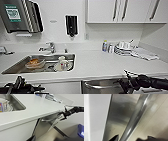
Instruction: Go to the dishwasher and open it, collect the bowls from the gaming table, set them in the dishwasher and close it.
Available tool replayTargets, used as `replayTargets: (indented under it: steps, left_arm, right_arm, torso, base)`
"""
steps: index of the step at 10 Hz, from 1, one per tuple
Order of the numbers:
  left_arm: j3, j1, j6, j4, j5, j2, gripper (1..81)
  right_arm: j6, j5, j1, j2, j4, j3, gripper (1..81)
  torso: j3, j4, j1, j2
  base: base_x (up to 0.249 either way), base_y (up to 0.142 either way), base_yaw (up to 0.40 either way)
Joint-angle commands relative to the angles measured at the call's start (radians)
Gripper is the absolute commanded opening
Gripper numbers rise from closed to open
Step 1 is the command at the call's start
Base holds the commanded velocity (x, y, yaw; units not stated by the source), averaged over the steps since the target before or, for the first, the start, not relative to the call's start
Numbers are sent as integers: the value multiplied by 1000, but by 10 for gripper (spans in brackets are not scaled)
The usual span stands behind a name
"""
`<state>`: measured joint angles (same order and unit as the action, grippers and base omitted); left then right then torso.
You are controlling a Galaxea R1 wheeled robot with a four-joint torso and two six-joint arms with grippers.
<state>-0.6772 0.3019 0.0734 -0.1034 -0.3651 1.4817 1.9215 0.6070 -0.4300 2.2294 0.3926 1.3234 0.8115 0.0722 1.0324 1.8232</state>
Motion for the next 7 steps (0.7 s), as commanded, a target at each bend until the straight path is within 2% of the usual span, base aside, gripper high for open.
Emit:
replayTargets:
  steps: [1,6,7]
  left_arm:
    - [8,-86,-9,1,-5,-21,811]
    - [8,-85,-11,-1,-6,-20,811]
    - [8,-86,-11,-2,-8,-26,811]
  right_arm:
    - [153,74,150,-3,149,-72,811]
    - [270,77,63,51,170,57,811]
    - [295,97,62,67,175,72,811]
  torso:
    - [0,0,0,0]
    - [0,0,0,0]
    - [0,0,0,0]
  base:
    - [0,0,0]
    - [0,0,0]
    - [0,0,0]
